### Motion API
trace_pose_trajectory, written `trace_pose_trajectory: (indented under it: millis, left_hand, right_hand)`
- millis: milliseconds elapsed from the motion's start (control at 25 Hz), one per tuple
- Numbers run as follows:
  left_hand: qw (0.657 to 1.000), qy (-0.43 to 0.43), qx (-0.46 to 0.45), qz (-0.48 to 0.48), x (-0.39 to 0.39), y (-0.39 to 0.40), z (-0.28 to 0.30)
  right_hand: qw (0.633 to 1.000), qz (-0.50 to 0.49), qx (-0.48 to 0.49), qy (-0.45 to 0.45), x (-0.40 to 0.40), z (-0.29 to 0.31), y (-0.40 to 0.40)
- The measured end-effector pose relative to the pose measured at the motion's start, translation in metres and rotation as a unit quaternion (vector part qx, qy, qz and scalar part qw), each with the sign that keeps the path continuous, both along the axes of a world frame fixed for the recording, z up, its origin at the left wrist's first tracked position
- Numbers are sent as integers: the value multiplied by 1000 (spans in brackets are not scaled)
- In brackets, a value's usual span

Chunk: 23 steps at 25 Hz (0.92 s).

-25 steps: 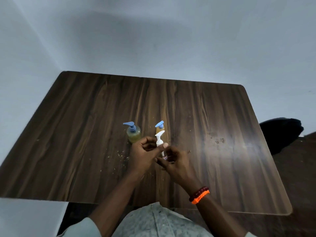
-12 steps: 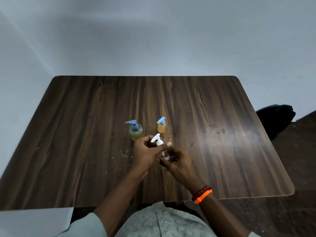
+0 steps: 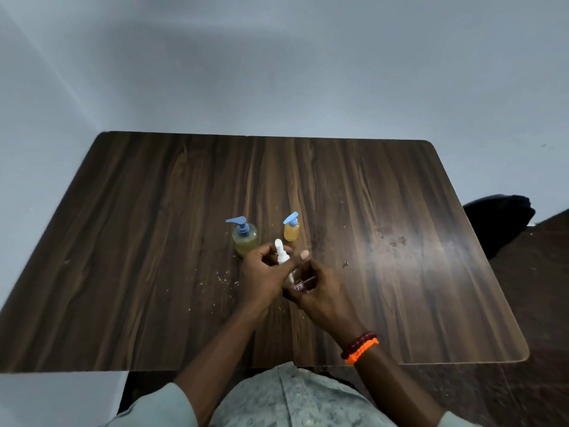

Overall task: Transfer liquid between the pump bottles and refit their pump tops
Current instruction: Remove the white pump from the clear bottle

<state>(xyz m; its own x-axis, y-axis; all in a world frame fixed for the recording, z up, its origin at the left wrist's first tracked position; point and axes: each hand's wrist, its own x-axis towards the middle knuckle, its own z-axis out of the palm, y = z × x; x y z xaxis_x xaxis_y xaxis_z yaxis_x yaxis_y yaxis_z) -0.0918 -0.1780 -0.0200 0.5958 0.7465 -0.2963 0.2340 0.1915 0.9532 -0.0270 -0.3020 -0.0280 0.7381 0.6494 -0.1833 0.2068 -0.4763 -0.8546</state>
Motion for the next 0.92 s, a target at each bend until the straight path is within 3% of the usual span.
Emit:
trace_pose_trajectory:
  millis: [200, 400, 600, 720, 920]
  left_hand:
    - [995, -47, -54, -73, 1, 5, 1]
    - [995, -75, -30, 52, 6, 15, -8]
    - [997, 61, 1, 42, 15, 14, -47]
    - [989, 141, -22, 47, 18, 12, -73]
    - [968, 245, 14, 58, 7, 20, -122]
  right_hand:
    - [996, -36, 32, 75, 12, -9, -2]
    - [993, -52, -28, 100, 11, -27, -16]
    - [994, -52, -62, 76, 15, -37, -45]
    - [992, -78, -44, 86, 13, -35, -54]
    - [990, -98, -37, 94, 22, -37, -63]
